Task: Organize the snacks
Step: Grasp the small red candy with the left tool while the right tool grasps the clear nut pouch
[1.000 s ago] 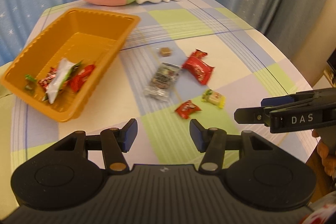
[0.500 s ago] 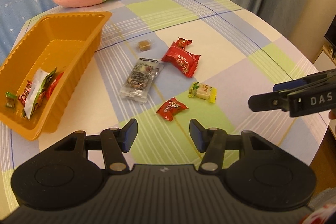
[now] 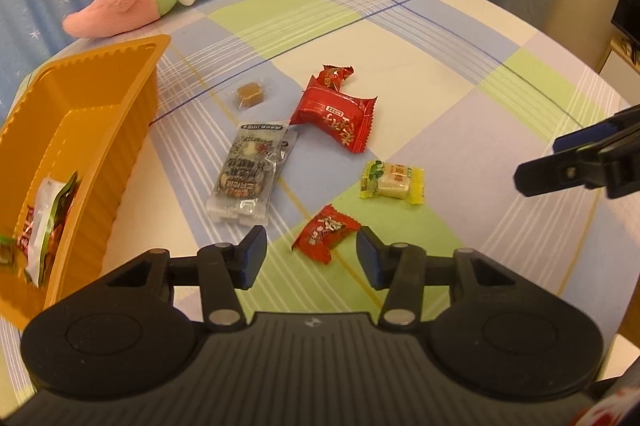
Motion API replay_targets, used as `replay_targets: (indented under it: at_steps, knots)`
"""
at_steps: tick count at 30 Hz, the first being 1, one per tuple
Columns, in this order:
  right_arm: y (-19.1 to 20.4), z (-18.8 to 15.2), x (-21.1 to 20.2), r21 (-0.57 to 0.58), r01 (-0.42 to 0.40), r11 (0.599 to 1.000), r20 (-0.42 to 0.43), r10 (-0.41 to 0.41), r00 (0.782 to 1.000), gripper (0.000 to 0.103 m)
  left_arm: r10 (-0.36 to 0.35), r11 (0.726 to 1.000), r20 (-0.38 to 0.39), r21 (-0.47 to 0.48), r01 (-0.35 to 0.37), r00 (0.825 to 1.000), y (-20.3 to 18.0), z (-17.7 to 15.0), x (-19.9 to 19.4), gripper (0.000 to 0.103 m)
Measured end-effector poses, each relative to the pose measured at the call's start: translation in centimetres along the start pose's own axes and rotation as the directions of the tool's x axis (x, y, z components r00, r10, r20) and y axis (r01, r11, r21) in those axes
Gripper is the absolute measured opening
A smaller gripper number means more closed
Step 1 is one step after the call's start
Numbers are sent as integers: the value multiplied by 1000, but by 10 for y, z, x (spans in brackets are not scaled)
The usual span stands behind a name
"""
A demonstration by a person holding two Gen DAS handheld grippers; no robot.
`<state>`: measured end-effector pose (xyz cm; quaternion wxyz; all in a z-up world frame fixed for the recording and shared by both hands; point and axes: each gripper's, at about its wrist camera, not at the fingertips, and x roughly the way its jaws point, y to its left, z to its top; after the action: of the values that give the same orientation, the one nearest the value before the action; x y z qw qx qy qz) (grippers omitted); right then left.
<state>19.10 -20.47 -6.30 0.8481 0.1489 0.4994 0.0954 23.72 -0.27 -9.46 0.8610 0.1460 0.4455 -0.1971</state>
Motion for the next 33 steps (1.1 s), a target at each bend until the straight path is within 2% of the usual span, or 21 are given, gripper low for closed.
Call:
replay_targets:
  at_steps: [4, 9, 11, 14, 23, 28, 33]
  knots:
    - [-4, 2, 1, 11, 8, 1000, -3, -8, 1000, 79, -4, 1000, -9, 22, 4, 1000, 2, 4, 9, 46]
    - [-8, 3, 2, 26, 14, 1000, -5, -14, 1000, 79, -22, 999, -21, 28, 23, 1000, 1, 7, 16, 40]
    - [-9, 4, 3, 30, 15, 999, -6, -15, 1000, 79, -34, 999, -29, 22, 35, 999, 1, 7, 18, 29]
    - [-8, 5, 5, 30, 14, 999, -8, -14, 1000, 79, -51, 999, -41, 0, 51, 998, 1, 6, 21, 21]
    - [1, 10, 15, 7, -10, 1000, -16, 10, 1000, 79, -57, 995, -15, -88, 55, 998, 9, -1, 8, 18]
    - [21, 16, 27, -36, -57, 998, -24, 56, 998, 79, -2, 986, -13, -167, 0, 1000, 28, -14, -9, 18]
    - [52, 22, 43, -103, -116, 988, -35, 113, 993, 79, 75, 963, -21, -259, -78, 997, 55, -27, -24, 18]
